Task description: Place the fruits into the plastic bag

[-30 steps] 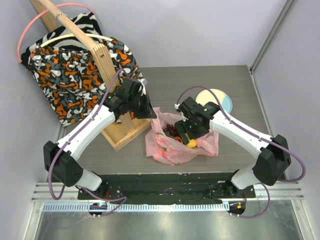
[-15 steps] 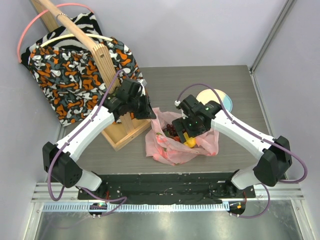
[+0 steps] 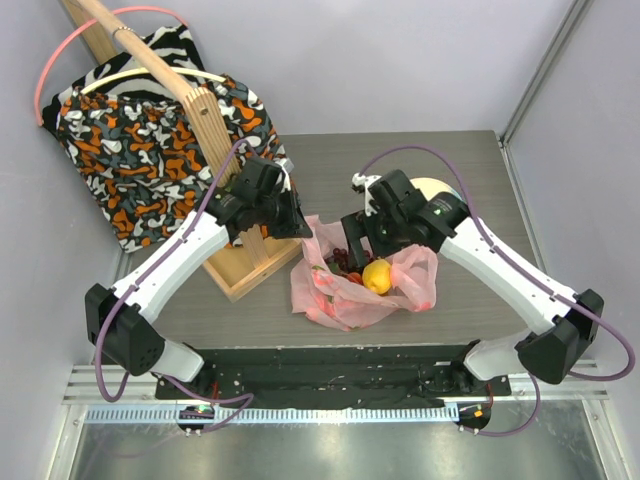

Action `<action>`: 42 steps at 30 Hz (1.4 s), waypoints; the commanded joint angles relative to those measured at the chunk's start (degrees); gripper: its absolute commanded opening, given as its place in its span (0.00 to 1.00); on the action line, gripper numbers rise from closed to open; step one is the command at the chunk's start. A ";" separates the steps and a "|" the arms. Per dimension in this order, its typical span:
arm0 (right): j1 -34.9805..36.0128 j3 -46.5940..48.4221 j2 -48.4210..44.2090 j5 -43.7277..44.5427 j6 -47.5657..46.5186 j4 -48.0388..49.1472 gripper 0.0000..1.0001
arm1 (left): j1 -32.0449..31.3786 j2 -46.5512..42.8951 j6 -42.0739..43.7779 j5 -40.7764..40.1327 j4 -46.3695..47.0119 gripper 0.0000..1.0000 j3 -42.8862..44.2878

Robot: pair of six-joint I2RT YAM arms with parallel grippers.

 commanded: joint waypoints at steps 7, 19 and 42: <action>0.36 1.15 -5.85 10.50 7.15 -8.33 0.74 | 0.56 -1.81 -1.42 -0.20 1.85 0.00 0.34; 0.27 -6.50 -5.95 11.55 8.04 -7.20 0.62 | 0.65 -2.16 -1.33 -0.28 1.50 0.00 0.17; -0.08 -11.96 -4.61 14.01 7.86 -1.74 0.16 | -0.40 -4.36 -0.54 -0.55 1.94 0.00 -0.62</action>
